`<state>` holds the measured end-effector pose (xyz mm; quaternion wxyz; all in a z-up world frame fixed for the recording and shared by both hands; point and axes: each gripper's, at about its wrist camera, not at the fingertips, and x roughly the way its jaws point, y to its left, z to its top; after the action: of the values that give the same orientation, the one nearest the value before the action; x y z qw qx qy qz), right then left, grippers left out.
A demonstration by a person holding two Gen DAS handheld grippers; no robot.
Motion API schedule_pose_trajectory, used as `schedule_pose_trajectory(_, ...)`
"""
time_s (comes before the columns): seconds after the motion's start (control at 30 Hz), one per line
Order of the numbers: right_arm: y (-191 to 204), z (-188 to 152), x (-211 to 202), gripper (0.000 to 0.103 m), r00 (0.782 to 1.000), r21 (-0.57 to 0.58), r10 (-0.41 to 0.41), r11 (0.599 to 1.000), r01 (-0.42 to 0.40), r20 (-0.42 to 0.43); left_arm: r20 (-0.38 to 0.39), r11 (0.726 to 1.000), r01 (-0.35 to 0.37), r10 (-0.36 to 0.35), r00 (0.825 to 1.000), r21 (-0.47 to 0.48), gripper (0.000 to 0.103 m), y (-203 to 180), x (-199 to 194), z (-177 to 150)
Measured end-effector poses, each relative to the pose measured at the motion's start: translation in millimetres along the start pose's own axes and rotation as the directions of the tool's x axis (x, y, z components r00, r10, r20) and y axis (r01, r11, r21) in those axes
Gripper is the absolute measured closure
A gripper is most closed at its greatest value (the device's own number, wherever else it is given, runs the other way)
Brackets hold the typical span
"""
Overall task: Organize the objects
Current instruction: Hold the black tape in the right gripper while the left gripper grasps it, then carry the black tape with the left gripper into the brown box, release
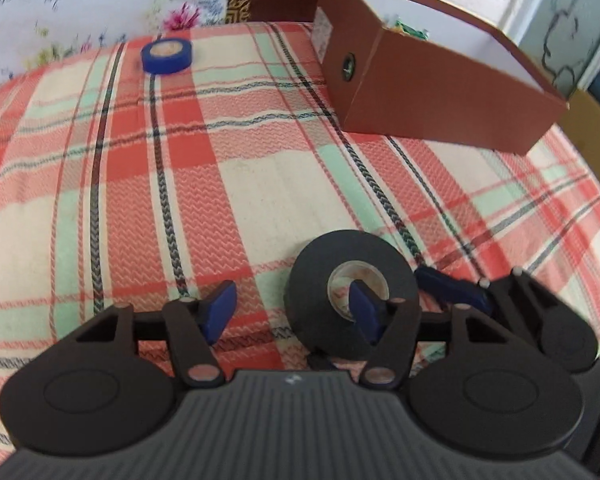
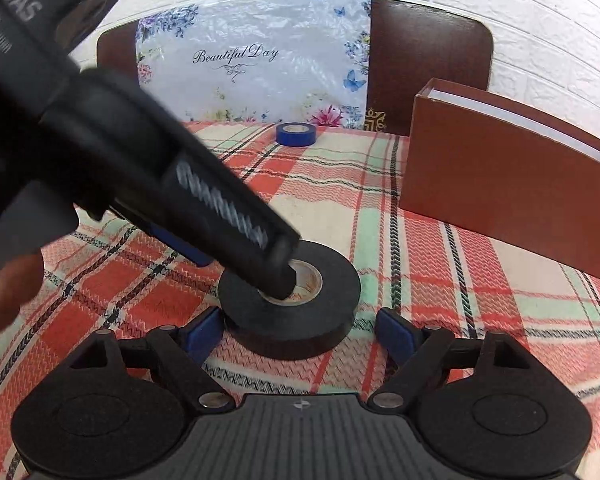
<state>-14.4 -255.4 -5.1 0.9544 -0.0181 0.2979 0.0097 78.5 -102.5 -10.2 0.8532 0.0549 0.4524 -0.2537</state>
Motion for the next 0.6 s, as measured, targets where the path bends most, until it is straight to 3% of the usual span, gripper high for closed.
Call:
schedule_pose_trajectory(0.1, 3.6, 0.1, -2.1, 0.031, 1.000, -0.024, 0.009, 1.000, -0.009, 0.020, -0.008, 1.000, 0.021, -0.021, 1.000, -0.005, 0.073, -3.0, 1.2, 4.8)
schedule_pose_trajectory(0.23, -7.9, 7.1, -14.7, 0.031, 0.995, 0.018, -0.024, 1.000, 0.022, 0.101, 0.021, 1.000, 0.019, -0.019, 1.000, 0.007, 0.074, -15.6, -9.2, 22.0)
schedule_pose_trajectory(0.4, -37.7, 42.9, -35.3, 0.031, 0.952, -0.018, -0.141, 0.988, 0.151, 0.270, 0.150, 0.996, 0.058, -0.068, 0.986, 0.073, 0.074, -47.2, -35.9, 72.4)
schedule_pose_trajectory(0.6, -96.7, 97.3, -18.5, 0.031, 0.923, 0.009, -0.213, 0.975, 0.222, 0.322, 0.261, 0.989, 0.038, -0.074, 0.962, 0.142, 0.074, -87.6, -25.3, 142.5)
